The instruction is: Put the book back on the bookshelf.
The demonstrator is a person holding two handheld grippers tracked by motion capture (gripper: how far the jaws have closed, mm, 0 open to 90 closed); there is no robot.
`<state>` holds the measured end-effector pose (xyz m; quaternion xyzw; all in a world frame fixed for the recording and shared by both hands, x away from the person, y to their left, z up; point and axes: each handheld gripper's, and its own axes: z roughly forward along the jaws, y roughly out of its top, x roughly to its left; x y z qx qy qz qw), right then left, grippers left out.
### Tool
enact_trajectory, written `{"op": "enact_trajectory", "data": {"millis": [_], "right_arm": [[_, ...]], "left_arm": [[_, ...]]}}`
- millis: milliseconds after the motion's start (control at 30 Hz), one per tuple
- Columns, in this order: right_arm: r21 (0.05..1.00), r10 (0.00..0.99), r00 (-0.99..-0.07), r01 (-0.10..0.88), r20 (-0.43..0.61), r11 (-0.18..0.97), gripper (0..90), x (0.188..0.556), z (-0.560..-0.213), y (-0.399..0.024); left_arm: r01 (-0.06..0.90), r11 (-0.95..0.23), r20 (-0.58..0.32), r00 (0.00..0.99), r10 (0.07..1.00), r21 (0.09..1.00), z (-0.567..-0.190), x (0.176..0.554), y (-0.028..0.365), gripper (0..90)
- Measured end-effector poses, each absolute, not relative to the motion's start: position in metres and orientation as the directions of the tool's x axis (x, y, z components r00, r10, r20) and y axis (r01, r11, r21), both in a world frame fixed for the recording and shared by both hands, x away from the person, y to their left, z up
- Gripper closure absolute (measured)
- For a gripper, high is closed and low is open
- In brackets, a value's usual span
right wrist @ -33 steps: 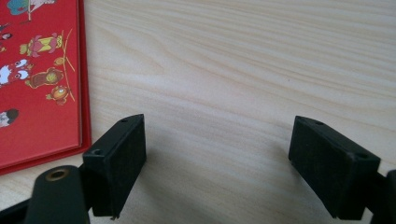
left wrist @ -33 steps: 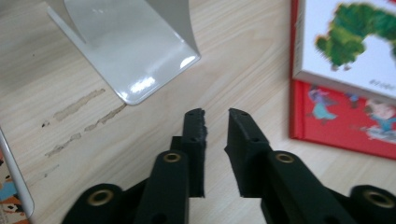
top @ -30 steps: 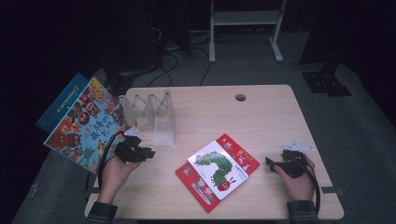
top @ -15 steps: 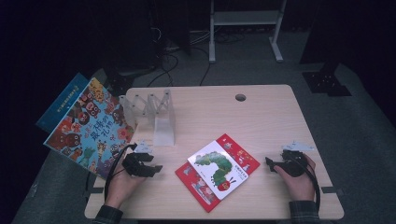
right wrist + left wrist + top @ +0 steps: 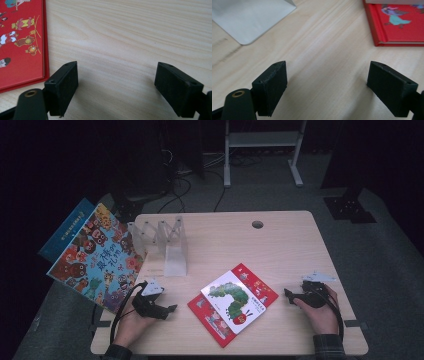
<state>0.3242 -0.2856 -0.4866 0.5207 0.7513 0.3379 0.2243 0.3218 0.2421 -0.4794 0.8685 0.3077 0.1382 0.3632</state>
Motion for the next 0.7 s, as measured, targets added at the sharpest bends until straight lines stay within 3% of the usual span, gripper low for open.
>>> {"op": "enact_trajectory", "data": {"millis": [300, 433, 700], "right_arm": [[0.741, 0.933, -0.36, 0.63, 0.013, 0.233, 17.8, 0.324, -0.487, -0.285], [0.751, 0.927, -0.375, 0.616, 0.013, 0.239, 28.4, 0.322, -0.486, -0.283], [0.769, 0.899, -0.433, 0.597, 0.069, 0.229, 52.5, 0.312, -0.477, -0.278]], "left_arm": [[0.426, -0.539, 0.018, 0.772, 0.635, 0.727, -0.483, 0.321, 0.245, 7.6], [0.438, -0.548, 0.019, 0.769, 0.639, 0.713, -0.484, 0.322, 0.243, 0.0], [0.435, -0.553, 0.019, 0.774, 0.633, 0.711, -0.484, 0.322, 0.243, 0.0]]}}
